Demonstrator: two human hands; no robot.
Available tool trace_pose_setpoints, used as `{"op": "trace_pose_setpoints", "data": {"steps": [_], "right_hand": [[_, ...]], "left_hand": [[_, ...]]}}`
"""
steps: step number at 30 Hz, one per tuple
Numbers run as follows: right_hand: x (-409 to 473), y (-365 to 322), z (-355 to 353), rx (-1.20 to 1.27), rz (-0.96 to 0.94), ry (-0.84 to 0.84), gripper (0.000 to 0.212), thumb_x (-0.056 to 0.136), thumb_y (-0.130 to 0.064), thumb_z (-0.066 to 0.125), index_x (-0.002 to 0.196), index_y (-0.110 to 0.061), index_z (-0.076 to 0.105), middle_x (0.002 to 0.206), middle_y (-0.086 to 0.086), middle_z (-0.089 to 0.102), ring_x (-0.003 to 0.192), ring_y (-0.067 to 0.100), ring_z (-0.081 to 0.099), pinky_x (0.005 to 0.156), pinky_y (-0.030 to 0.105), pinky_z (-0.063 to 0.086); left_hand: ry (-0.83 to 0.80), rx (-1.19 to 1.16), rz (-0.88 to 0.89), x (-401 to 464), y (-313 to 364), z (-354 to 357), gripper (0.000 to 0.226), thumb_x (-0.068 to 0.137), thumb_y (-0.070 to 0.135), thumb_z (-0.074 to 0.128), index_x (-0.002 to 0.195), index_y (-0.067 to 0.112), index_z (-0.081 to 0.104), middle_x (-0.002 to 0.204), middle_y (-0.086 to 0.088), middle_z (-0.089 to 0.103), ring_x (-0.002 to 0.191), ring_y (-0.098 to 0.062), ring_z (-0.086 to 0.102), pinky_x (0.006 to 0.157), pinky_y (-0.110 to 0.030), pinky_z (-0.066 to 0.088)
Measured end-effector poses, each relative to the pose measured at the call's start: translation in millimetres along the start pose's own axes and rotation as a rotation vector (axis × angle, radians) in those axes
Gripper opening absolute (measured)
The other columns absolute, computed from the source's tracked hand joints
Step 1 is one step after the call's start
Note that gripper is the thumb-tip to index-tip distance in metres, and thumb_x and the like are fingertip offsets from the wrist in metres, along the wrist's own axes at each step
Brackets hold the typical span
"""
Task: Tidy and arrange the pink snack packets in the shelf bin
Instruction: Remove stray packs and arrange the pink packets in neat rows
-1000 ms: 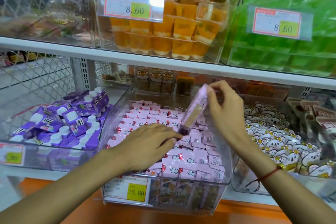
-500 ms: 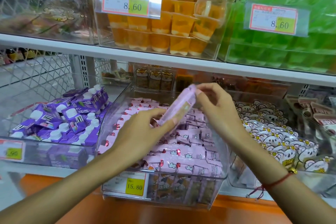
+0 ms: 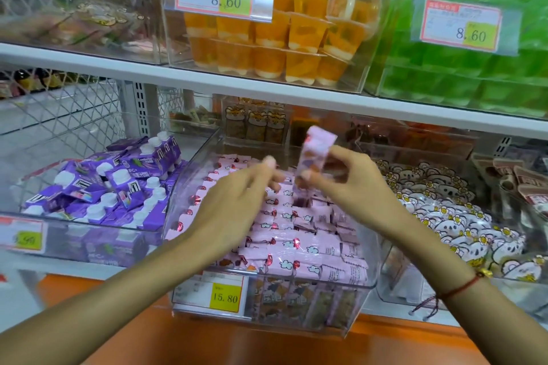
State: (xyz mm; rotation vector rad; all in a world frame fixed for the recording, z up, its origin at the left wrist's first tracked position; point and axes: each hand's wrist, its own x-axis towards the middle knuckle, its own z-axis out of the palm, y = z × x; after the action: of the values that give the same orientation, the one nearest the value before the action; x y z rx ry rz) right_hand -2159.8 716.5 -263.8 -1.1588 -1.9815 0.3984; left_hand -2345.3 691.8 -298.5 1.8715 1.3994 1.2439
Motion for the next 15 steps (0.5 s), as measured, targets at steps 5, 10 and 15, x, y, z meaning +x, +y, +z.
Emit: {"op": "trace_pose_setpoints", "data": {"steps": [5,10,15], "right_hand": [[3.8,12.6,-4.0,0.285,0.302,-0.002,0.048,0.087,-0.017,0.065,0.123,-0.013,0.032,0.099,0.004,0.070,0.079,0.009,0.069,0.076,0.026,0.056],[7.4,15.9,2.1,-0.023,0.162,0.121,0.054,0.089,-0.021,0.065,0.117,-0.020,0.019,0.085,-0.003,0.062,0.071,0.007,0.065,0.071,0.035,0.054],[9.7,15.5,12.8,-0.131,0.057,-0.055,0.049,0.087,-0.020,0.067,0.118,-0.027,0.030,0.094,0.000,0.064,0.077,0.016,0.067,0.074,0.045,0.056]], "left_hand": [[-0.226,0.578,0.279,-2.3,-16.6,4.0,0.034,0.099,0.036,0.041,0.130,0.032,0.052,0.129,0.012,0.057,0.118,-0.010,0.049,0.094,-0.028,0.041],[-0.344,0.748,0.263,4.0,-21.3,4.8,0.042,0.101,0.044,0.027,0.139,0.036,0.043,0.149,0.012,0.039,0.134,-0.011,0.034,0.107,-0.027,0.026],[-0.374,0.764,0.248,5.7,-21.9,4.6,0.043,0.101,0.046,0.025,0.140,0.038,0.041,0.149,0.013,0.036,0.134,-0.010,0.032,0.108,-0.028,0.025]]}}
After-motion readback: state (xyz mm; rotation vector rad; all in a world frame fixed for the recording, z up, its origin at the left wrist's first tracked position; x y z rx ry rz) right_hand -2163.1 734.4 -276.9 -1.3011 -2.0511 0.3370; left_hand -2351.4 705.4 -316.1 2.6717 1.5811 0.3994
